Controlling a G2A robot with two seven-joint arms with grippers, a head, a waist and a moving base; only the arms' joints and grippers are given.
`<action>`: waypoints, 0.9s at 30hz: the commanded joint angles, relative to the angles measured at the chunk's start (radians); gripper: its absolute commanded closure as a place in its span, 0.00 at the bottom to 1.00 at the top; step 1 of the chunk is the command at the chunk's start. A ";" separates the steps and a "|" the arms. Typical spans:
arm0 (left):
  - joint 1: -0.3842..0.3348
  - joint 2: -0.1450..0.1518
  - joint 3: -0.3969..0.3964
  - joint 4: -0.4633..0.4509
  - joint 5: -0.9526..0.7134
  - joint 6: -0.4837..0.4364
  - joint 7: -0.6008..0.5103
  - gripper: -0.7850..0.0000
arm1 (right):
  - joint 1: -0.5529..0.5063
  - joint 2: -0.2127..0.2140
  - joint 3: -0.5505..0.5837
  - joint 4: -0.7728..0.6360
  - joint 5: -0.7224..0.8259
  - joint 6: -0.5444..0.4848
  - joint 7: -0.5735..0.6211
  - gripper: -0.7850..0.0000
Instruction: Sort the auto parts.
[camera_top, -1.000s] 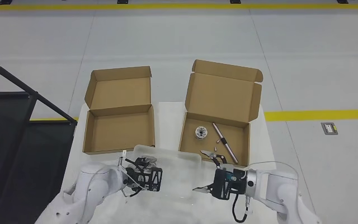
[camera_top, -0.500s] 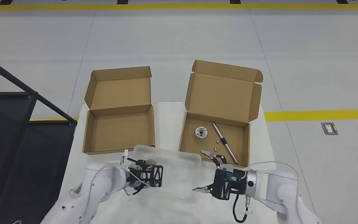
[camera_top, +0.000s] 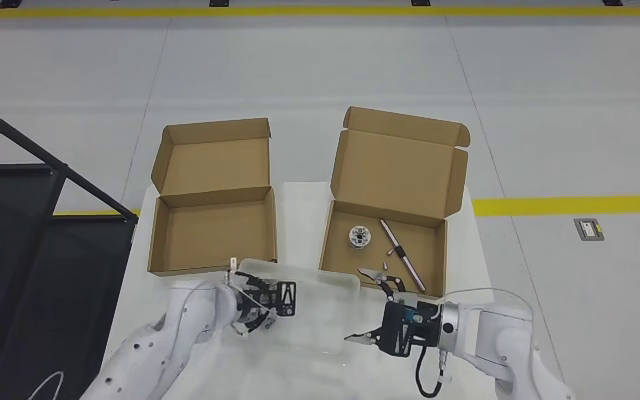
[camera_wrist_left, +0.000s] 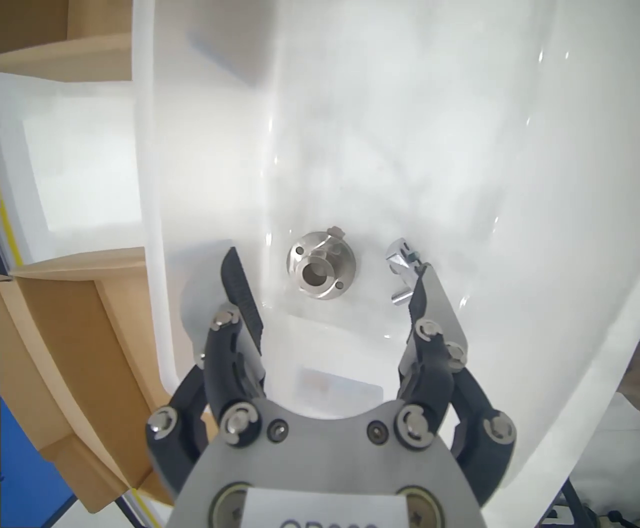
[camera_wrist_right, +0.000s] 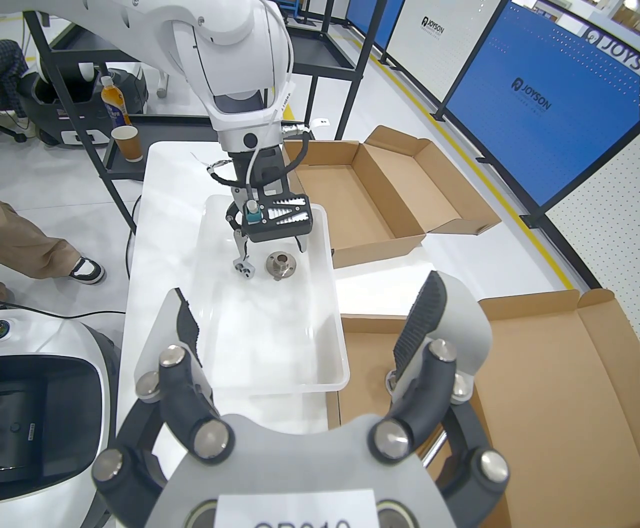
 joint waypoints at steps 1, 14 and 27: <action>-0.014 -0.006 0.011 0.021 -0.006 0.003 -0.003 0.39 | 0.000 0.000 0.000 0.000 0.000 0.000 0.000 0.00; -0.100 -0.044 0.078 0.153 -0.038 0.000 -0.033 0.68 | 0.000 0.000 0.000 0.000 0.000 0.000 0.000 0.00; -0.136 -0.061 0.089 0.205 -0.069 -0.017 -0.059 0.65 | 0.000 0.000 0.000 0.000 0.000 0.000 0.000 0.00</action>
